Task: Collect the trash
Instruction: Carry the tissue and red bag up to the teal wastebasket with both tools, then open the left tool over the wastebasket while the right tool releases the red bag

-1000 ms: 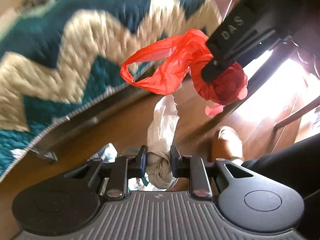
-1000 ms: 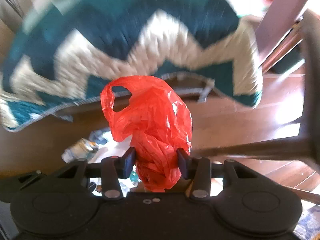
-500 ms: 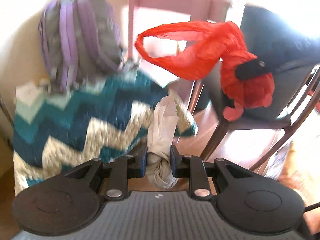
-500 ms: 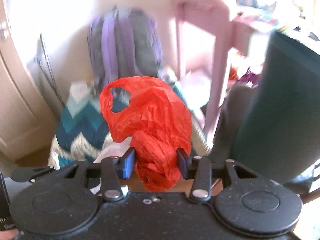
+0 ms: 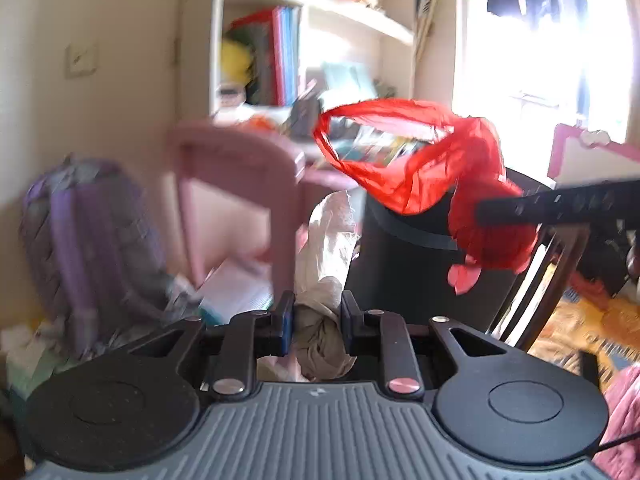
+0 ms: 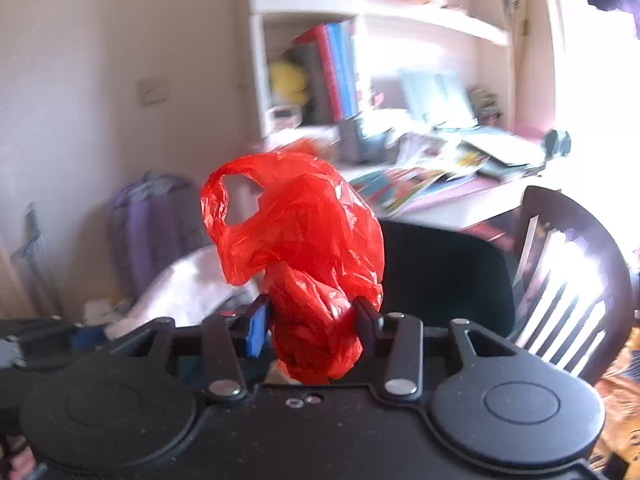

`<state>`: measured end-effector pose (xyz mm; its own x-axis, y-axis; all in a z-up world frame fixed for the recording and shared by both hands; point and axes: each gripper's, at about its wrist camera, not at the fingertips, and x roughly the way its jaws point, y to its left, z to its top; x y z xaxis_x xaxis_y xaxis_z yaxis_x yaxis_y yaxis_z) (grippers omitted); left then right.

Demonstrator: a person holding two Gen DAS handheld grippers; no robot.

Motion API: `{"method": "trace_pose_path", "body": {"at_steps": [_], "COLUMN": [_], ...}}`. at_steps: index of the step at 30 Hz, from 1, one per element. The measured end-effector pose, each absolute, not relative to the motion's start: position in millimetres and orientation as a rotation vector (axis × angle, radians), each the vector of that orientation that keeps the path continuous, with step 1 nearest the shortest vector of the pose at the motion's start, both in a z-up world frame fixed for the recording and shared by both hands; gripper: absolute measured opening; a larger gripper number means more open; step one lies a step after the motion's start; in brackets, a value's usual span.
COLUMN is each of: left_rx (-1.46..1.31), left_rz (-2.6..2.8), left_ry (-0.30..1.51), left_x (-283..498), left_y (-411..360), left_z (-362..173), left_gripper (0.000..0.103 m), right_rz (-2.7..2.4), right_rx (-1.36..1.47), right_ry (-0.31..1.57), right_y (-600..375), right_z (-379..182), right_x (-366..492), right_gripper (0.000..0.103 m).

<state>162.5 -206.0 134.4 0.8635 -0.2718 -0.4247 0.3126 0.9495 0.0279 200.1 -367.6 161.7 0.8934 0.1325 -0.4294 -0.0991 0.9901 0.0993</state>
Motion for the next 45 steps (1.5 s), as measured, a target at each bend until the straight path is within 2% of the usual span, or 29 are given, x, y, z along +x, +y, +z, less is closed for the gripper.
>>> {"method": "trace_pose_path", "body": {"at_steps": [6,12,24,34,43,45], "left_rx": [0.119,0.131,0.141,0.202,0.203,0.184], "left_rz": [-0.365,-0.424,-0.360,-0.318,-0.339,-0.345], "left_ry": [0.402,0.440,0.693,0.820,0.834,0.835], "left_x": [200,244,338,360,352,350], "left_y": [-266,-326,-381,-396,-395,-392], "left_z": [172,180,126,104,107,109], "left_gripper": [0.023,0.023,0.023,0.023,0.030,0.041], "right_rz": [-0.020,-0.070,-0.055,-0.026,-0.021,-0.024], "right_rx": [0.064,0.023,-0.134,-0.124,-0.103,-0.100], "right_ry": [0.442,0.489,0.661,0.711,0.704,0.698], "right_y": [-417,-435,-435,-441,-447,-446], "right_z": [164,149,114,104,105,108], "right_x": [230,252,291,300,286,281], "right_gripper": [0.044,0.044,0.046,0.051,0.053,0.054]}}
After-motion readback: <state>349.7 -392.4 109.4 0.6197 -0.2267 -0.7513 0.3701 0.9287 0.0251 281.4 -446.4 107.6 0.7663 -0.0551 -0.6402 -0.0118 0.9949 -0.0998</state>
